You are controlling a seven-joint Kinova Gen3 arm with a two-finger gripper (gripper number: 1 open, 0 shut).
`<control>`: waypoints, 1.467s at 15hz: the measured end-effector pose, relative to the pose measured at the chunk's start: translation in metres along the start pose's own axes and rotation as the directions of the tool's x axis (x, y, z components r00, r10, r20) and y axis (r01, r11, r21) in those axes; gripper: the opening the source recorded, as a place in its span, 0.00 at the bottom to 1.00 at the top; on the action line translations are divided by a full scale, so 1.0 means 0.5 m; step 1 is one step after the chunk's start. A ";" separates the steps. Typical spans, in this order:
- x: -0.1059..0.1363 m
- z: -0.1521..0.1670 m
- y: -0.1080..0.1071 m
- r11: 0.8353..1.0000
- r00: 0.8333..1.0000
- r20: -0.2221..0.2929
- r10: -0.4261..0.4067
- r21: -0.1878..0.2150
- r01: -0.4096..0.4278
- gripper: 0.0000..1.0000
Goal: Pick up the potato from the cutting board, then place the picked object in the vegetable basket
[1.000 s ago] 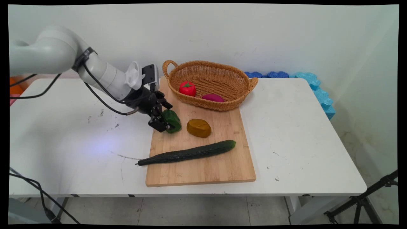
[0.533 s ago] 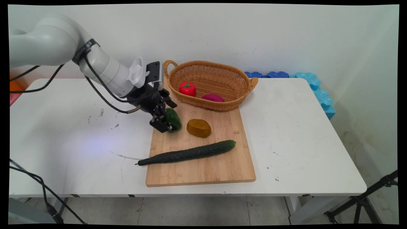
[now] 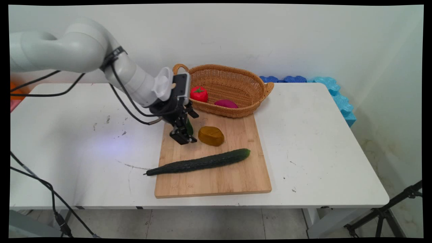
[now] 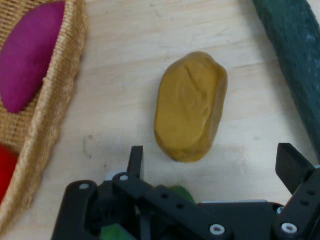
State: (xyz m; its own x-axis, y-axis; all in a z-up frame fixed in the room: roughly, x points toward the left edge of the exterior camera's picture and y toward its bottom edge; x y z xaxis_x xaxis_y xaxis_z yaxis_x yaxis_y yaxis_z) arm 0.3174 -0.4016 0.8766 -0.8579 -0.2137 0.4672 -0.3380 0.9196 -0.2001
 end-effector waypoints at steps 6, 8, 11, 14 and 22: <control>0.029 0.086 -0.022 0.999 0.999 0.026 0.032 0.000 -0.032 1.00; 0.034 0.110 -0.027 0.999 0.999 0.034 0.037 -0.006 -0.037 1.00; 0.039 0.134 -0.032 0.999 0.998 0.041 0.044 -0.014 -0.043 1.00; 0.043 0.147 -0.034 0.999 0.998 0.043 0.049 -0.022 -0.048 0.00; 0.058 0.134 -0.033 0.999 0.999 0.029 0.021 -0.044 -0.020 0.00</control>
State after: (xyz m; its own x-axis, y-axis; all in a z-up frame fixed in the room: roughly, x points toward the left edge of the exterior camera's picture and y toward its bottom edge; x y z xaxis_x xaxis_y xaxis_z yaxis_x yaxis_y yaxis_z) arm 0.2723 -0.4448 0.8356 -0.8756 -0.2033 0.4381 -0.3033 0.9374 -0.1713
